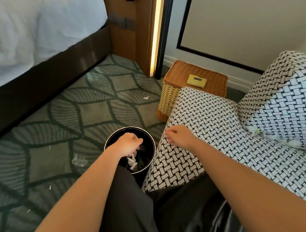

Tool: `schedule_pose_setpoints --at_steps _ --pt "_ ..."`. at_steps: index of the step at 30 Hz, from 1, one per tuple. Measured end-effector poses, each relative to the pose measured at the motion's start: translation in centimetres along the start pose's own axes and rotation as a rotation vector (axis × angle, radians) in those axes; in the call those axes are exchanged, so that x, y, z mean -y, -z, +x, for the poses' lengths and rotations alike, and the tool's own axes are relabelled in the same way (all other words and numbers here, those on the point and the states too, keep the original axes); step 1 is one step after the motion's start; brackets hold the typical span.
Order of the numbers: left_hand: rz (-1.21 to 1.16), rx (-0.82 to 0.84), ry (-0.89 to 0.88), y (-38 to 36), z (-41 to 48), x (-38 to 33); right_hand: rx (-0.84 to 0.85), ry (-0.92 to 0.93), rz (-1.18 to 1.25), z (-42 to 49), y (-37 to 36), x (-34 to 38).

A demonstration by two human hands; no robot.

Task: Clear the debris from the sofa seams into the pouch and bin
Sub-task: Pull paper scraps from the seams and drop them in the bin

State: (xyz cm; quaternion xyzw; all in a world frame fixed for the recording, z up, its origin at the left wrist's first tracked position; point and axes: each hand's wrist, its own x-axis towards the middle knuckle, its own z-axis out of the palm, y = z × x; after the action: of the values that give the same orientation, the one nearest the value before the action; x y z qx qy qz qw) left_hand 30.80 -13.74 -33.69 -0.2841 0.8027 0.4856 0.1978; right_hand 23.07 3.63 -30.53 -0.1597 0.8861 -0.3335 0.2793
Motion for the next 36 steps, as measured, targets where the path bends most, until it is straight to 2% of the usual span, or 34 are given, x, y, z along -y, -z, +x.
schedule_pose_setpoints --at_steps 4,9,13,16,21,23,26,29,34,36 --pt "-0.041 0.002 -0.123 -2.7 -1.1 -4.1 -0.045 -0.022 -0.092 -1.7 4.2 -2.3" --pt "0.015 0.126 -0.283 -8.1 -2.5 -9.8 -0.150 -0.115 -0.174 -4.2 8.7 -8.4" --pt "0.163 0.221 -0.376 -12.6 -2.7 -12.6 -0.286 -0.284 -0.240 -6.8 9.7 -14.8" --pt "0.247 0.286 -0.410 -15.6 -2.4 -14.0 -0.437 -0.339 -0.342 -8.8 9.8 -19.3" --pt "0.341 0.371 -0.455 -20.3 -1.5 -16.5 -0.666 -0.172 -0.272 -11.2 11.1 -24.2" --pt "0.388 0.384 -0.473 -21.9 -1.1 -17.4 -0.742 -0.161 -0.271 -11.3 12.2 -25.1" --pt "0.339 0.298 -0.506 -24.4 -0.2 -18.4 -0.824 -0.239 -0.308 -10.4 13.4 -26.2" --pt "0.207 0.127 -0.483 -25.6 1.4 -19.7 -0.780 -0.330 -0.394 -9.0 13.9 -26.9" --pt "0.184 -0.088 -0.486 -28.3 4.2 -22.1 -0.805 -0.435 -0.433 -6.6 15.0 -27.5" --pt "0.245 -0.212 -0.476 -29.8 4.9 -22.5 -0.809 -0.475 -0.455 -5.5 15.3 -27.6"
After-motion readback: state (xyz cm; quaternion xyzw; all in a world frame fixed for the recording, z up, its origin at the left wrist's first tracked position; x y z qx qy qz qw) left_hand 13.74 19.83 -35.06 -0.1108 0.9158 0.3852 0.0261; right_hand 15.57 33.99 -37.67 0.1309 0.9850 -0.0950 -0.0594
